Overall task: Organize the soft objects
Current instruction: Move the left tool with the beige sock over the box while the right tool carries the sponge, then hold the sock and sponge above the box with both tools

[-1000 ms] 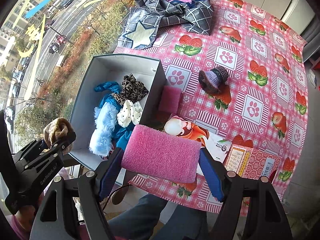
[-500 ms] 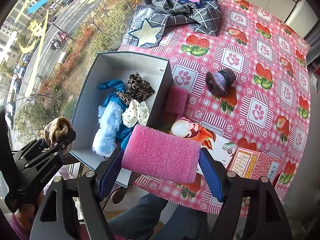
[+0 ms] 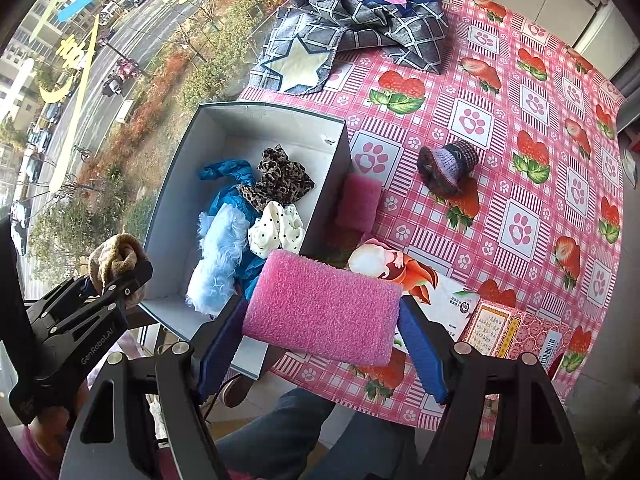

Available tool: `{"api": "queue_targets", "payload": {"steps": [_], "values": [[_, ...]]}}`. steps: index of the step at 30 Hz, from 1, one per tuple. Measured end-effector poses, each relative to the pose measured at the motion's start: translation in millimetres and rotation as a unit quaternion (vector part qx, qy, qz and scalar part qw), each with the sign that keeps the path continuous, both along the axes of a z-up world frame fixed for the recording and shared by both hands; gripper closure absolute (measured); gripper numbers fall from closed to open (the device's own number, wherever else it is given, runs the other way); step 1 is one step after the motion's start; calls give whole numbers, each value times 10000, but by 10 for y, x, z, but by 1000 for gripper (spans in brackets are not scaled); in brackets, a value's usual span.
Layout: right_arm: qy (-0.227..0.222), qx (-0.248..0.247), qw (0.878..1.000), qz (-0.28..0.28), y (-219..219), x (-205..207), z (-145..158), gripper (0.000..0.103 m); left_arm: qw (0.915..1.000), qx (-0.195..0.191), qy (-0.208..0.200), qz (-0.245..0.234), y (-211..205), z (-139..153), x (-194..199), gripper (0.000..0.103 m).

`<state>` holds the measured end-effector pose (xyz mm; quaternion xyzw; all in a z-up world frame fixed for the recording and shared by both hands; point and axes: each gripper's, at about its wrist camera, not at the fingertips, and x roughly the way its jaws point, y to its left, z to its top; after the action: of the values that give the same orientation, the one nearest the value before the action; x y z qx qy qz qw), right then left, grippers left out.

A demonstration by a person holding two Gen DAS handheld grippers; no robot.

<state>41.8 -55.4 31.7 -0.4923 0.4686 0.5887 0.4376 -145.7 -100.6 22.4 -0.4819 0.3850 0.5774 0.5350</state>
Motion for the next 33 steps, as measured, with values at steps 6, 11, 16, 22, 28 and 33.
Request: {"api": "queue_targets", "payload": {"steps": [6,11,16,22,28,33], "values": [[-3,-13,10000,9,17,-15,-7,27,10000,-16,-1,7,11,-7,-8,65],[-5,-19,10000,20,32,-29,-18,27,10000,-21,-1,6,15,-10,-15,65],[-8,-27,10000,42,59,-58,-28,27,10000,-20,1,2,21,-13,-21,65],[-13,-40,10000,76,79,-80,-41,27,10000,-40,-6,16,21,-24,-37,65],[-20,-70,9999,121,105,-110,-66,27,10000,-89,-12,40,55,-78,-71,65],[-23,-96,9998,148,119,-109,-83,27,9999,-114,-16,44,71,-86,-69,65]]}}
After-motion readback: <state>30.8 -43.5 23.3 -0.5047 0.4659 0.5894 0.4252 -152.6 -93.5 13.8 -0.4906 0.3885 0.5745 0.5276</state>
